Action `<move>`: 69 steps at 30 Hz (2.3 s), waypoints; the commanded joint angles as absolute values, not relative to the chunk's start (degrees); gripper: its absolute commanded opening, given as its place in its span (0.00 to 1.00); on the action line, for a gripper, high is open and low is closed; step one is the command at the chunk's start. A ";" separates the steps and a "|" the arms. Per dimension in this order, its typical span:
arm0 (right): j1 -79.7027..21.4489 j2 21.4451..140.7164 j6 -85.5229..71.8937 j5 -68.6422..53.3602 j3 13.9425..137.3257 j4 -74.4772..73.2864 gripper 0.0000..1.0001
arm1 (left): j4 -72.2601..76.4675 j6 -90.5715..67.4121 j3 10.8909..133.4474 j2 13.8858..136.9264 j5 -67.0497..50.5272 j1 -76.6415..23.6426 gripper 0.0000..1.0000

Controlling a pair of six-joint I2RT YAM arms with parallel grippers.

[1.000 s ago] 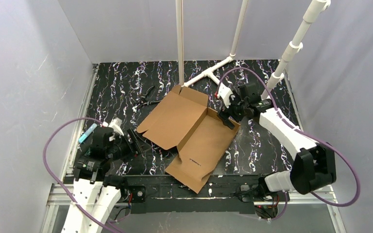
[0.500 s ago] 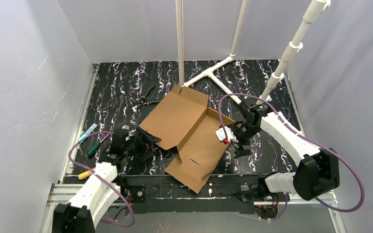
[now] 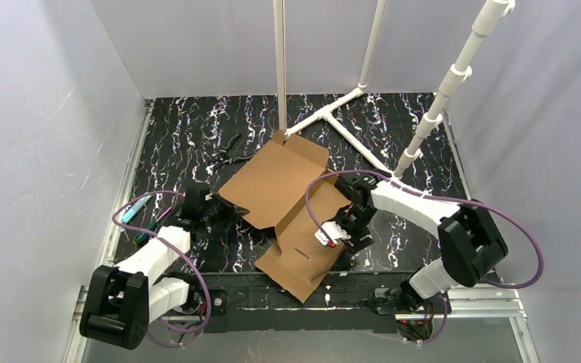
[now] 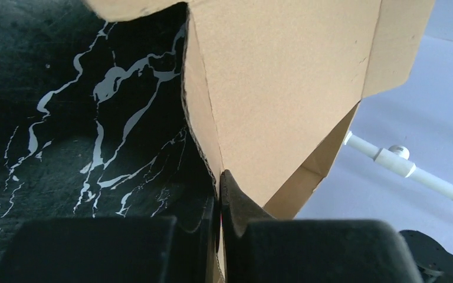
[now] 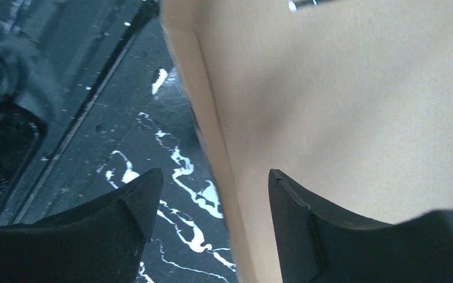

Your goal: Fold the paper box

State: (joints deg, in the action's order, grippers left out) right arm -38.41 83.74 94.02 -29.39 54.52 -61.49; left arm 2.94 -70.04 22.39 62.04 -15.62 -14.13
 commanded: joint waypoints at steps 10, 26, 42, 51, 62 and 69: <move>-46.47 79.97 85.78 -24.12 48.42 -48.91 0.21 | 1.64 -50.25 22.79 44.10 -11.10 -18.84 0.00; -48.17 91.35 58.91 -3.51 54.86 -24.99 0.01 | 7.97 -9.25 45.47 61.25 -9.13 -22.32 0.00; -45.49 100.53 53.62 -8.70 63.45 -30.04 0.40 | -22.87 -15.74 54.88 56.82 -2.56 -13.62 0.98; -42.96 91.54 54.33 -17.16 63.02 -35.29 0.91 | -34.86 -22.23 42.65 43.67 -4.07 -10.39 0.98; -40.39 87.28 51.65 -24.84 55.62 -27.70 0.87 | -22.66 -43.10 32.51 51.29 -20.64 -9.78 0.55; -40.99 91.35 49.67 -21.74 56.52 -24.97 0.71 | -9.91 -44.36 30.29 62.53 -21.55 -10.10 0.65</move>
State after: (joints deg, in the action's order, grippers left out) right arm -40.42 89.25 51.81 -22.13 55.59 -28.51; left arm -20.14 -41.76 30.39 56.14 -17.96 -9.89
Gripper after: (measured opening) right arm 0.775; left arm 0.646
